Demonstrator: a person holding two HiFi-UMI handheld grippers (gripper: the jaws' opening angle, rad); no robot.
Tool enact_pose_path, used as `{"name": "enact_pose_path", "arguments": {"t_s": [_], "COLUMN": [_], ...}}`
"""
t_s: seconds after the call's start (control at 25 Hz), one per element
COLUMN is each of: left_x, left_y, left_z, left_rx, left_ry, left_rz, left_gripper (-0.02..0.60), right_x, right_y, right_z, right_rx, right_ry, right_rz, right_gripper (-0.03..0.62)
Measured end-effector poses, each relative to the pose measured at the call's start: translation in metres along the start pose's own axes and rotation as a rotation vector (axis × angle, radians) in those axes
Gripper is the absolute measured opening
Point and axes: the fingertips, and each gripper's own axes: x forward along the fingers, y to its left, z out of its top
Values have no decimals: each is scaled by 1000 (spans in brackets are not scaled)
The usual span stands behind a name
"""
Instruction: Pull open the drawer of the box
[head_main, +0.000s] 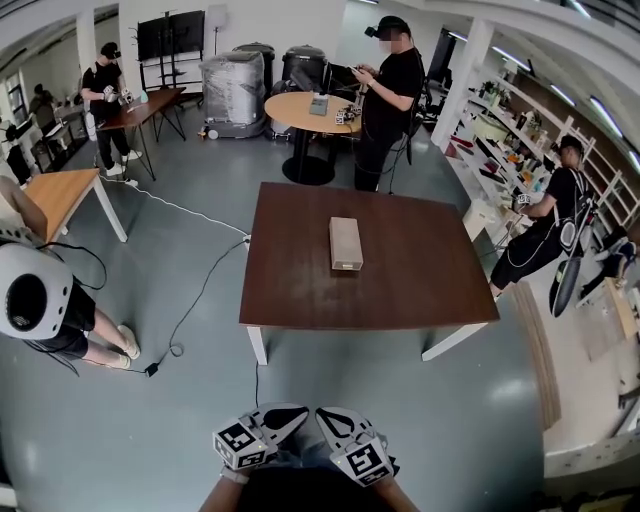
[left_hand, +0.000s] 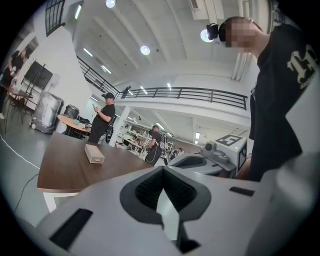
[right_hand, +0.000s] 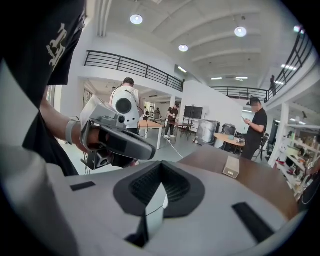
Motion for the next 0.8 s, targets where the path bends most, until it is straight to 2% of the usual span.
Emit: {"name": "enact_pose_path", "arguments": {"t_s": [0.2, 0.44, 0.64, 0.8], "left_x": [-1, 8, 6, 13], "left_y": [4, 7, 12, 6], "left_z": [6, 9, 3, 2], "left_rx": [4, 27, 3, -1], "left_ry": [0, -11, -13, -1], "left_rz": [-18, -24, -4, -28], "left_gripper": [5, 5, 5, 5], "right_x": [4, 1, 3, 1], "right_y": [-2, -5, -2, -11], "right_z": [9, 0, 2, 0], "right_rx": [-8, -8, -25, 5], "right_ry": [-12, 0, -9, -10], "right_rz": [-12, -11, -2, -19], "right_gripper": [-12, -12, -12, -12]}}
